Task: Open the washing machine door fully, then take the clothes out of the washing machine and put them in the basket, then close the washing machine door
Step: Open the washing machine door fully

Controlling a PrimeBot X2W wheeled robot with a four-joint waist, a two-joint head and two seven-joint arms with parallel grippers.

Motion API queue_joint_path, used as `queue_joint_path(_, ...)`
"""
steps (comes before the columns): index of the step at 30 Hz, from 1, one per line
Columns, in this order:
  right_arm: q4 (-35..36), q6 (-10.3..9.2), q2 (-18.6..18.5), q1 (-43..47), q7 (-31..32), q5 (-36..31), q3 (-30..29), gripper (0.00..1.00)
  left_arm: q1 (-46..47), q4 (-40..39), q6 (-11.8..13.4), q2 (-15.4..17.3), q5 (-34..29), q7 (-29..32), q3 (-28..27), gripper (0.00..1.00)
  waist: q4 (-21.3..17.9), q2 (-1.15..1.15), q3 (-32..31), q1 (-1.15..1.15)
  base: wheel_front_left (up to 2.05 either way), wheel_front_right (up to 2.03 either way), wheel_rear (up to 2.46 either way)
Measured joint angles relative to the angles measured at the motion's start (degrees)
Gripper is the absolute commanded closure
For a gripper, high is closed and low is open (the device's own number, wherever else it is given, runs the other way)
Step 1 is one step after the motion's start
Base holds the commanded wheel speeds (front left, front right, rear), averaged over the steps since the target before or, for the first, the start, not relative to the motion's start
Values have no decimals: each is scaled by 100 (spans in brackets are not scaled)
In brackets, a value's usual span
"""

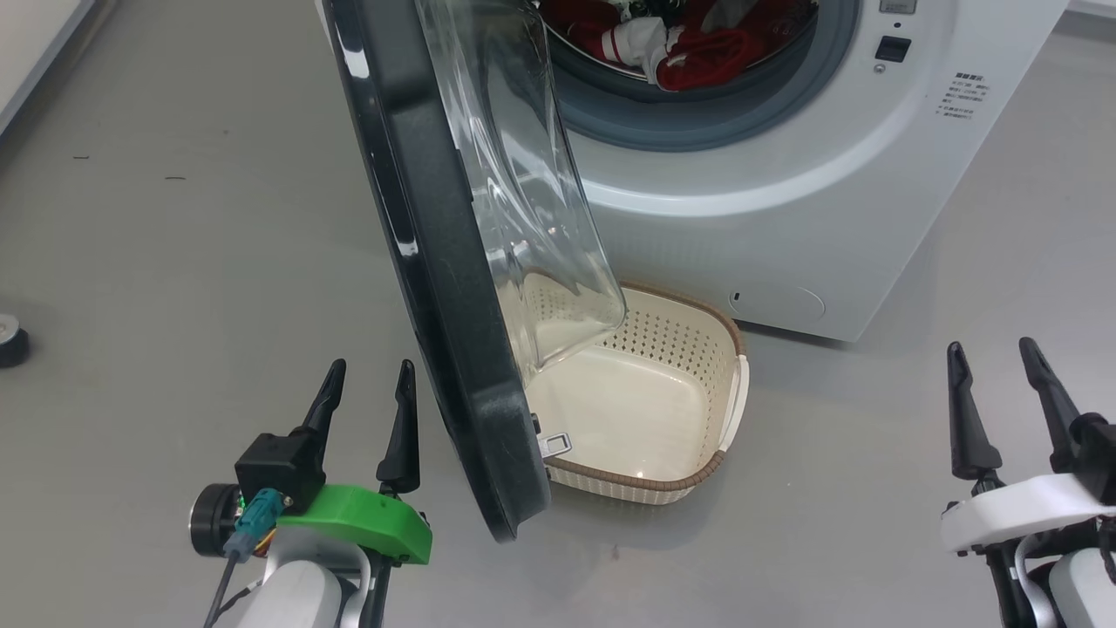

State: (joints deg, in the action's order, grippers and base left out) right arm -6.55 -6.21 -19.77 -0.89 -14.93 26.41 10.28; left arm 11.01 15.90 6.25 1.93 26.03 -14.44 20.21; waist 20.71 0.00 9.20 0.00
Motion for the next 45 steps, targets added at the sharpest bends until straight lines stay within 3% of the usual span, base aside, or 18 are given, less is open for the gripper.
queue_joint_path(12,108,-42,445,289,0,-455,-41,0,0,35,1,0,0,0,10,0,-25,0,-4,0,0,0,0)
queue_joint_path(33,107,-33,764,513,0,-684,-259,0,-14,91,2,0,3,0,41,0,7,0,-102,0,0,0,0)
queue_joint_path(35,107,-23,797,522,0,-700,-280,0,-17,102,2,0,3,0,46,81,8,0,-108,0,0,0,0)
queue_joint_path(36,107,-4,815,526,0,-717,-288,0,-18,111,2,0,3,0,48,100,7,0,-109,0,0,0,0)
queue_joint_path(45,108,62,911,556,0,-832,-393,0,-23,143,3,1,2,0,51,100,6,0,-108,0,0,0,0)
